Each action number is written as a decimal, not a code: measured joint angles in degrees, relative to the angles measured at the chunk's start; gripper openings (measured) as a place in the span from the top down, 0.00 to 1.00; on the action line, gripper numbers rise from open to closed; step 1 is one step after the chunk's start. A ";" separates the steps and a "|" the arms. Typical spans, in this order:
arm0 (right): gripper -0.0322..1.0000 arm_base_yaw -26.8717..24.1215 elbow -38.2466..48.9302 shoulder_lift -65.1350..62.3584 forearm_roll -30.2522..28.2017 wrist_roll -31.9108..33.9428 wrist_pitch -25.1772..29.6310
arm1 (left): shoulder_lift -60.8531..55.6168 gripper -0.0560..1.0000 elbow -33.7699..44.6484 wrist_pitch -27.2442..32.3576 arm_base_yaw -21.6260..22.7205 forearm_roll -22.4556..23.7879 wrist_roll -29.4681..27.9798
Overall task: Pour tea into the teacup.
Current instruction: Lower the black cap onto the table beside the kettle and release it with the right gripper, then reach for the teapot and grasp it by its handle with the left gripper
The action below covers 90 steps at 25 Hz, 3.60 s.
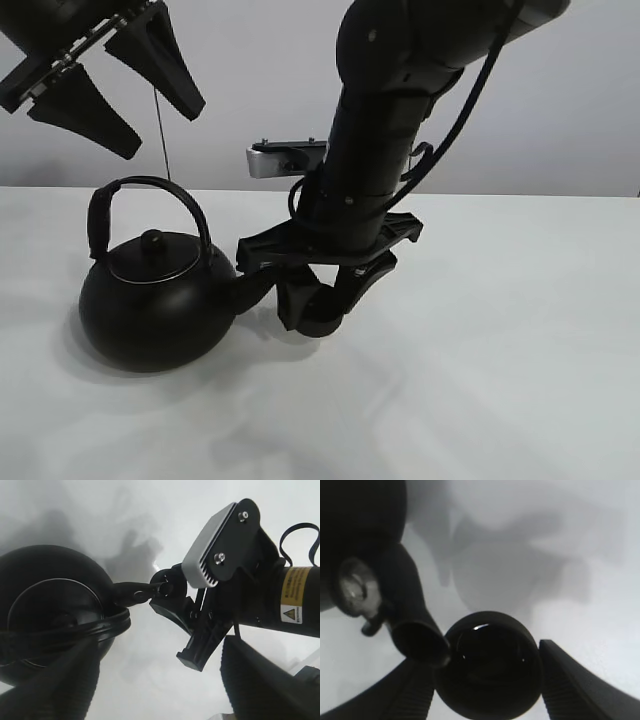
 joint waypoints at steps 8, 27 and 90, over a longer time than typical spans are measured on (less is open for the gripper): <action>0.58 0.11 -0.03 0.15 -1.73 -4.50 -1.19 | 0.00 0.47 0.00 -0.19 0.00 0.00 0.00; 0.58 0.11 -0.43 3.52 -0.21 -4.80 -3.31 | 0.00 0.47 0.00 -0.37 0.00 0.00 0.00; 0.50 -47.84 4.87 -103.38 4.37 -8.15 29.31 | 0.00 0.47 0.00 -0.78 0.00 0.00 0.00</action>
